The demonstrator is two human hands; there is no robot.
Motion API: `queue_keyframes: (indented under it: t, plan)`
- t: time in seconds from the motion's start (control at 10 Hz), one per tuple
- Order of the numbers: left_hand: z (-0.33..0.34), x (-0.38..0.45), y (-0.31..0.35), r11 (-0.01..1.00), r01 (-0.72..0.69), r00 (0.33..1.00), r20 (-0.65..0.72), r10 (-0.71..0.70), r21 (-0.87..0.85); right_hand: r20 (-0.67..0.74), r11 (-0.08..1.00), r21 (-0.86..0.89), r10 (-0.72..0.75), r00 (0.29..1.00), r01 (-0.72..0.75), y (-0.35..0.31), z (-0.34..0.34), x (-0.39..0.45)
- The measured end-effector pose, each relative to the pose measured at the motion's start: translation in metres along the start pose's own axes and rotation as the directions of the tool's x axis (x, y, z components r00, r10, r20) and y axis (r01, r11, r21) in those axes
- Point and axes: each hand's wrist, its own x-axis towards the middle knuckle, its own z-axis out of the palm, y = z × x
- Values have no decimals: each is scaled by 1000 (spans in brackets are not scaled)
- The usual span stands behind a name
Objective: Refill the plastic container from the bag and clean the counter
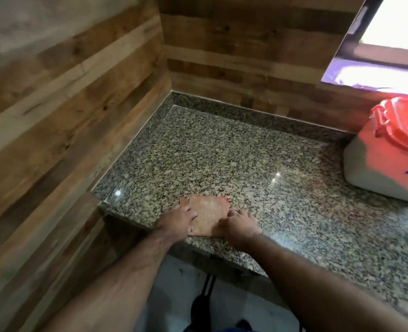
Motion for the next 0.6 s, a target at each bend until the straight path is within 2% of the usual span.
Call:
queue_keyframes:
  t: [0.2,0.3,0.5,0.6]
  plan:
    - [-13,2,-3,990,-29,998,-56,37,137,-9,992,-110,-61,998,60,-1,8,-12]
    - [-21,-1,8,989,-41,998,-33,46,141,-32,995,-71,-74,997,71,8,16,-21]
    - [-36,-5,64,994,-89,994,-58,93,57,-180,998,59,48,982,-38,52,13,-68]
    - [-40,-13,107,991,-129,986,-113,123,-44,-246,993,68,107,963,-93,82,14,-102]
